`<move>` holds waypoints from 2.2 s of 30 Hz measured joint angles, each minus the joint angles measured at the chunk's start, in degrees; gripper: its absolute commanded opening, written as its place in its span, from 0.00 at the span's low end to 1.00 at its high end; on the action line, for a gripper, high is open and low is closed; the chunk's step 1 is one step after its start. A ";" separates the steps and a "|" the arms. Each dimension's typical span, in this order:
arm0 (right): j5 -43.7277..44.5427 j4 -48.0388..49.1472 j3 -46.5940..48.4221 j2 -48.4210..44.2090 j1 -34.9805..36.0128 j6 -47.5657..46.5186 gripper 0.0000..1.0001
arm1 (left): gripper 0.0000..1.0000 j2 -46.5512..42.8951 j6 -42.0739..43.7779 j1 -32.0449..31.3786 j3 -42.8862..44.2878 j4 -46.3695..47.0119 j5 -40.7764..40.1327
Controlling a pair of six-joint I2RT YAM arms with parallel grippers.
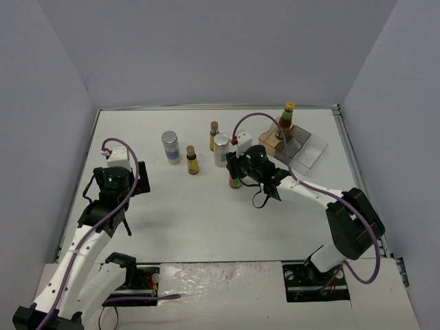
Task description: Organize the condiment bottles
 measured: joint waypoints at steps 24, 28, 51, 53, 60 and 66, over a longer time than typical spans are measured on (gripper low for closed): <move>1.22 -7.27 23.31 9.14 -21.72 -2.72 0.00 | 0.97 -0.01 1.30 0.00 -0.02 1.05 0.00; 2.56 -5.58 23.56 12.05 -22.04 -2.31 0.00 | 0.97 0.01 1.32 0.00 -0.02 1.05 0.01; 3.50 1.26 23.38 20.29 -23.97 -0.67 0.07 | 0.97 0.17 1.44 0.00 -0.02 1.07 0.08; 3.51 1.52 22.98 21.01 -23.97 -0.16 0.17 | 0.97 0.22 1.45 0.00 -0.02 1.07 0.11; 3.59 4.05 21.50 21.48 -23.97 0.92 0.65 | 0.97 0.30 1.49 0.00 -0.02 1.07 0.29; 3.95 4.24 20.76 19.54 -23.97 1.12 0.85 | 0.97 0.30 1.71 0.00 -0.02 1.07 0.47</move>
